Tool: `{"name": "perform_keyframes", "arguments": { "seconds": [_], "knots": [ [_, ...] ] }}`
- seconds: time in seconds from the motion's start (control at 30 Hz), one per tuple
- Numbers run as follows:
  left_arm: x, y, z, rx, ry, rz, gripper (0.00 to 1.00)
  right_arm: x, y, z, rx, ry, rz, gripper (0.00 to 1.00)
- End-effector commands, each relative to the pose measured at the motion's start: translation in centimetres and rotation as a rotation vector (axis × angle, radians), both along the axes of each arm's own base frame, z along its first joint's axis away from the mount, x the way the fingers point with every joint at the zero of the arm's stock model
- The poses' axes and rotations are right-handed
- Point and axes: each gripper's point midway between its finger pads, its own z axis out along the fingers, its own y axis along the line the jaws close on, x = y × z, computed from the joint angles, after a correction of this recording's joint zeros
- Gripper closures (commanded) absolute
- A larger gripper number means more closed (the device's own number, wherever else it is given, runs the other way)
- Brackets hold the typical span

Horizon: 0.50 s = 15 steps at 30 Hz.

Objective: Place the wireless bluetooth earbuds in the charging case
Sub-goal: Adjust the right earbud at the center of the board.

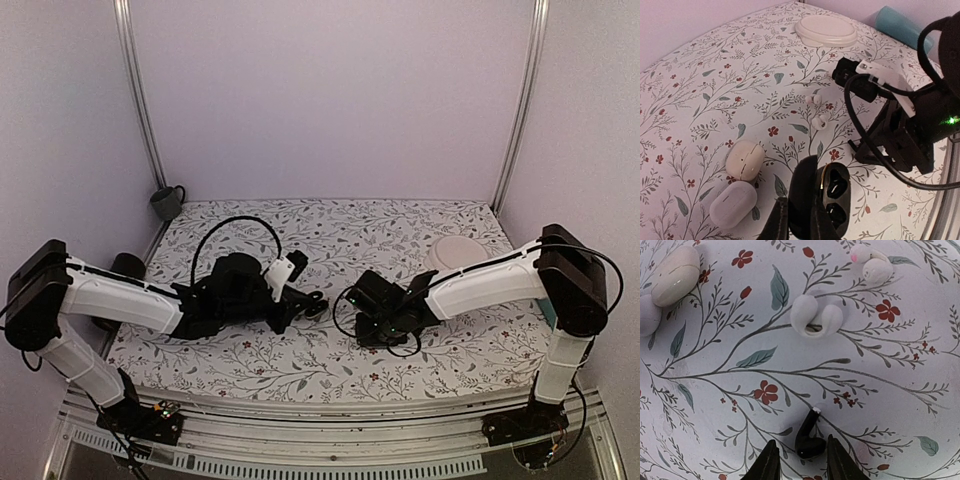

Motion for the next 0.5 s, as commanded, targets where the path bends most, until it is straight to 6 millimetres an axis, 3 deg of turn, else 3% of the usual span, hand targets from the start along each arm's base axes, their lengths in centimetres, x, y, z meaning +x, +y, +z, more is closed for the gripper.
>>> {"name": "perform_keyframes", "arguments": {
  "seconds": [0.0, 0.23, 0.47],
  "knots": [
    [-0.1, 0.1, 1.3, -0.044, -0.023, -0.017, 1.0, -0.3, -0.3, -0.1, -0.076, -0.02, -0.041, 0.66],
    [-0.3, 0.4, 1.8, -0.064, -0.029, -0.026, 1.0, -0.4, -1.4, 0.6, -0.112, -0.019, -0.08, 0.66],
    [-0.2, 0.9, 2.4, -0.078, -0.037, -0.034, 1.0, -0.6, -3.8, -1.4, -0.13, 0.081, -0.149, 0.66]
  ]
}}
